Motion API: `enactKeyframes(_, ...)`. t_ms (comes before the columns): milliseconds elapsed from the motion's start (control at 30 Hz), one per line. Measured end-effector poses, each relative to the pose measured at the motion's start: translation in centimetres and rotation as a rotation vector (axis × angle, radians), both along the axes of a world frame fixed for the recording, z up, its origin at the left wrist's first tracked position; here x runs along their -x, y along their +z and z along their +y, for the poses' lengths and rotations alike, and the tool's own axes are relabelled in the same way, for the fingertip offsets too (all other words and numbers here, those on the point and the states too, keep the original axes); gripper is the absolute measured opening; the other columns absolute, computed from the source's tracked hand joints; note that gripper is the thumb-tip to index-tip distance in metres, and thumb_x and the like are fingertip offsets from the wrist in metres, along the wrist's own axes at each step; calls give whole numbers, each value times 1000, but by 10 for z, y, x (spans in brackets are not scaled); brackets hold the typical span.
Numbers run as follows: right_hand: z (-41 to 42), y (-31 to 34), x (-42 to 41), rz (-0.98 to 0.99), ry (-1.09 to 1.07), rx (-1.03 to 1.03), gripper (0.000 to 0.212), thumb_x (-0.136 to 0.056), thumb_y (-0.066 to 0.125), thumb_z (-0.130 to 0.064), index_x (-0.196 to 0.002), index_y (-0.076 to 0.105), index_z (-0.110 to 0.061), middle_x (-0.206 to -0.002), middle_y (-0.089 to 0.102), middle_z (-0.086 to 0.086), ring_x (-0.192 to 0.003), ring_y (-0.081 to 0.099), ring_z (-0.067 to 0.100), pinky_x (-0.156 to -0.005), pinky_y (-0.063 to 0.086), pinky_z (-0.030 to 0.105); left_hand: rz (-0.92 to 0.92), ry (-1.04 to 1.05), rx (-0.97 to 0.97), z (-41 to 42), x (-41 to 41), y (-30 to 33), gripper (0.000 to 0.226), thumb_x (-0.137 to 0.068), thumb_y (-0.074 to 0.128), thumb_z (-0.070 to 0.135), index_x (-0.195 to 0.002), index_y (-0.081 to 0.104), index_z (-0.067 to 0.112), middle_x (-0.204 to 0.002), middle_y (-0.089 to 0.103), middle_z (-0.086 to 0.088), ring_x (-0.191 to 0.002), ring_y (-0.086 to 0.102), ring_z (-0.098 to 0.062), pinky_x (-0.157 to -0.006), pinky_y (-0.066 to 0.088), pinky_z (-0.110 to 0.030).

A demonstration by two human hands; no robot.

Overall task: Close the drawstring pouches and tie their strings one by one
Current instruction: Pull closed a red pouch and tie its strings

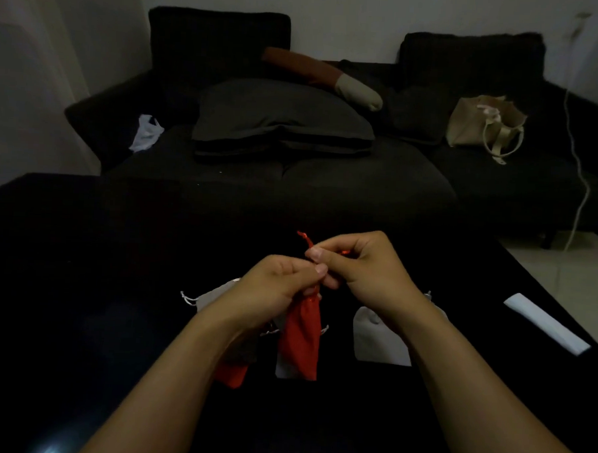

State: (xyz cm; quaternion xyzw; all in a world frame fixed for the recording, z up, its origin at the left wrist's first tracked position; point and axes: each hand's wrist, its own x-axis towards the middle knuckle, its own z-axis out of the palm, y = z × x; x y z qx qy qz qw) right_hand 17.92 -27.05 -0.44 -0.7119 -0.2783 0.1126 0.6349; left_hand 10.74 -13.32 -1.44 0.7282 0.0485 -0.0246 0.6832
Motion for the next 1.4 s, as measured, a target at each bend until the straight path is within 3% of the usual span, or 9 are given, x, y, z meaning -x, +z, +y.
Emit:
enactKeyframes(200, -3, 2, -3, 96, -80, -23, 12, -89, 66, -3, -97, 74, 2, -75, 69, 13, -63, 60, 10, -56, 48, 17, -19, 97, -13, -2, -6, -2, 38, -104, 41, 18, -88, 72, 3, -55, 57, 4, -51, 49, -7, -49, 38, -15)
enactKeyframes(333, -4, 4, -1, 114, -126, -34, 8, -86, 70, 0, -91, 73, 6, -69, 69, 13, -58, 62, 10, -53, 49, 17, 31, 215, 76, -4, -5, -7, 32, -100, 53, 20, -75, 69, 5, -54, 57, -3, -42, 49, -8, -42, 38, -16)
enactKeyframes(500, -7, 11, 1, 366, -33, -88, 10, -88, 64, 2, -95, 72, 4, -77, 72, 15, -64, 68, 15, -56, 54, 18, 19, 350, 372, 2, -8, -9, 18, -94, 61, 14, -83, 73, 8, -79, 73, -6, -70, 65, -14, -67, 51, -24)
enactKeyframes(633, -6, 13, 5, 456, 68, -24, 28, -86, 69, 0, -113, 65, -5, -86, 75, 18, -68, 71, 17, -58, 55, 21, 24, 355, 435, 6, -7, -6, 14, -95, 59, 16, -97, 72, 13, -90, 74, -3, -81, 67, -12, -82, 52, -28)
enactKeyframes(767, -7, 14, 5, 466, 131, 19, 32, -86, 70, -4, -117, 66, -8, -85, 75, 16, -68, 71, 16, -58, 55, 20, -13, 332, 477, 6, -6, -2, 14, -89, 62, 16, -95, 71, 8, -86, 75, -3, -76, 66, -11, -81, 51, -28)
enactKeyframes(933, -9, 14, 7, 423, 136, 68, 23, -86, 71, -7, -109, 71, -6, -78, 73, 14, -61, 68, 14, -53, 53, 19, -83, 293, 382, 7, -2, 3, 11, -88, 64, 9, -94, 70, 2, -81, 72, -4, -65, 66, -10, -60, 55, -18)
enactKeyframes(1067, -10, 13, 5, 401, 79, 129, 15, -82, 76, -10, -95, 74, -6, -70, 71, 10, -53, 64, 11, -45, 47, 18, -199, 306, 155, 9, 0, 5, 7, -80, 72, 0, -83, 74, 6, -78, 76, -4, -70, 70, -10, -65, 56, -17)
enactKeyframes(1200, -12, 12, 1, 344, 55, 207, 8, -76, 80, -10, -83, 76, -10, -67, 70, 6, -53, 60, 9, -46, 43, 16, -274, 254, -46, 11, 5, 11, 13, -76, 76, -4, -87, 75, 4, -71, 74, -3, -66, 68, -6, -61, 53, -15)
enactKeyframes(1400, -15, 13, -1, 389, 98, 197, 3, -76, 78, -8, -77, 75, -9, -74, 68, 8, -71, 58, 17, -62, 40, 24, -278, 251, -179, 13, 7, 10, 18, -74, 79, -3, -82, 76, 12, -73, 75, -12, -66, 69, -20, -65, 59, -27)
